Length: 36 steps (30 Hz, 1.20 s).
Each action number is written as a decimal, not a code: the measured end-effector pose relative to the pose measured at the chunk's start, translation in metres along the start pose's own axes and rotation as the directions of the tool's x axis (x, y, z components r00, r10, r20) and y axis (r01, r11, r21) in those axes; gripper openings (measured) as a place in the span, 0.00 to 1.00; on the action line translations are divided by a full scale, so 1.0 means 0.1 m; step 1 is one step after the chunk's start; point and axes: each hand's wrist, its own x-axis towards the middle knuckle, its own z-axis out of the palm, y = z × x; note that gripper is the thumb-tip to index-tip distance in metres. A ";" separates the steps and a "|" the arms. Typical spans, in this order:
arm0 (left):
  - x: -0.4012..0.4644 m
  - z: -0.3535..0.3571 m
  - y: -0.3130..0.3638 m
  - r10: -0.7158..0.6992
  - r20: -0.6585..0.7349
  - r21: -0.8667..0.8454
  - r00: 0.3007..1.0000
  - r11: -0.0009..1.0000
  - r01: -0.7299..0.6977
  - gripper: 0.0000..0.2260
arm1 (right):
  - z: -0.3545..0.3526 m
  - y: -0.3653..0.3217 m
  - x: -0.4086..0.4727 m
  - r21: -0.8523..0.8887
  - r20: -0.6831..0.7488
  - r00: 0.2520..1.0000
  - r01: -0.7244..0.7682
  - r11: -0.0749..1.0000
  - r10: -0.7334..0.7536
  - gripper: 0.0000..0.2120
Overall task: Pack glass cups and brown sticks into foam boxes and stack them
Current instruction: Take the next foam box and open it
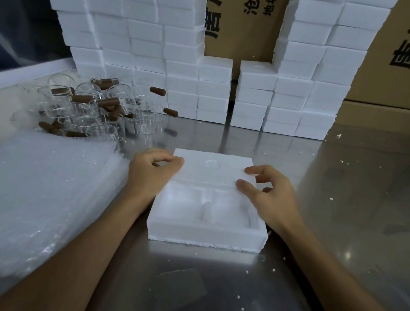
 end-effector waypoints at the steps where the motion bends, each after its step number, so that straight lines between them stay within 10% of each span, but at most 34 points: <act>1: 0.00 -0.01 0.01 -0.009 0.028 -0.002 1.000 1.000 0.009 0.04 | -0.01 -0.01 0.01 -0.023 0.008 1.000 0.005 1.000 -0.005 0.13; 11: -0.04 -0.13 0.07 0.038 0.362 0.124 0.931 0.988 -0.089 0.17 | -0.07 -0.17 -0.05 -0.258 0.031 0.998 0.064 0.964 -0.058 0.13; 18: -0.03 -0.13 0.05 0.052 0.394 0.096 0.918 0.991 -0.097 0.12 | 0.03 -0.48 -0.12 -0.610 0.159 0.953 0.301 0.733 -0.259 0.08; 36: -0.02 -0.09 0.00 0.085 0.329 0.020 0.941 0.995 -0.097 0.06 | 1.43 -1.24 1.65 -0.458 0.405 0.875 0.444 0.770 -0.265 0.26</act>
